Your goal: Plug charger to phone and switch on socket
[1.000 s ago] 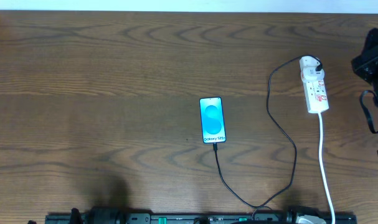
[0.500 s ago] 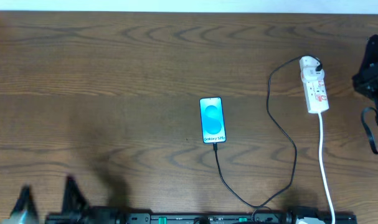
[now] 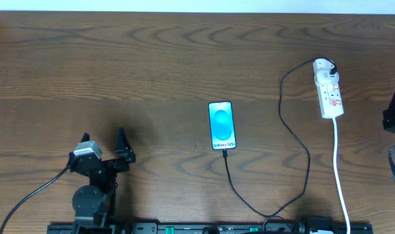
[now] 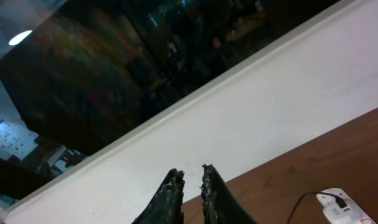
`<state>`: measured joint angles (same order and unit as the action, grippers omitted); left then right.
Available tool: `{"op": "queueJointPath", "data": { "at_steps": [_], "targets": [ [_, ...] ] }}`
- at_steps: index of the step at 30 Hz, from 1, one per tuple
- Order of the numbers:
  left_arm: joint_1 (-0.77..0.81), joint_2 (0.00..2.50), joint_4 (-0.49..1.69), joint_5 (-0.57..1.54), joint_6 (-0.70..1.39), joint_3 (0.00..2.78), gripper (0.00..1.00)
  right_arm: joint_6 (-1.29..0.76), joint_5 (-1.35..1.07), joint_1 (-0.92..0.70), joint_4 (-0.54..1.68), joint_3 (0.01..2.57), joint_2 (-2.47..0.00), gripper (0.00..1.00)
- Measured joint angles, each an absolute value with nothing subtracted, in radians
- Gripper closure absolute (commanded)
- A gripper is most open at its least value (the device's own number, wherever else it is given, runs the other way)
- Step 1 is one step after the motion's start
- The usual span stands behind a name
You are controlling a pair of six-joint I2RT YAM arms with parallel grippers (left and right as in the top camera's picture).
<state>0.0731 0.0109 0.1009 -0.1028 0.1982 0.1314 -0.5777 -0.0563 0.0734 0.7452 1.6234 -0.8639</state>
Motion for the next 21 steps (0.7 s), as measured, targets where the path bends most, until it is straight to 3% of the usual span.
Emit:
{"op": "queueJointPath", "data": {
  "at_steps": [5, 21],
  "targets": [
    [0.073, 0.012, 0.012, -0.099, 0.198, 0.022, 0.08, -0.578, -0.056, 0.073, 0.745, 1.623, -0.861, 0.90],
    [0.073, 0.011, 0.022, -0.094, 0.157, 0.022, 0.08, -0.584, -0.060, 0.073, 0.746, 1.623, -0.805, 0.91]
  ]
}}
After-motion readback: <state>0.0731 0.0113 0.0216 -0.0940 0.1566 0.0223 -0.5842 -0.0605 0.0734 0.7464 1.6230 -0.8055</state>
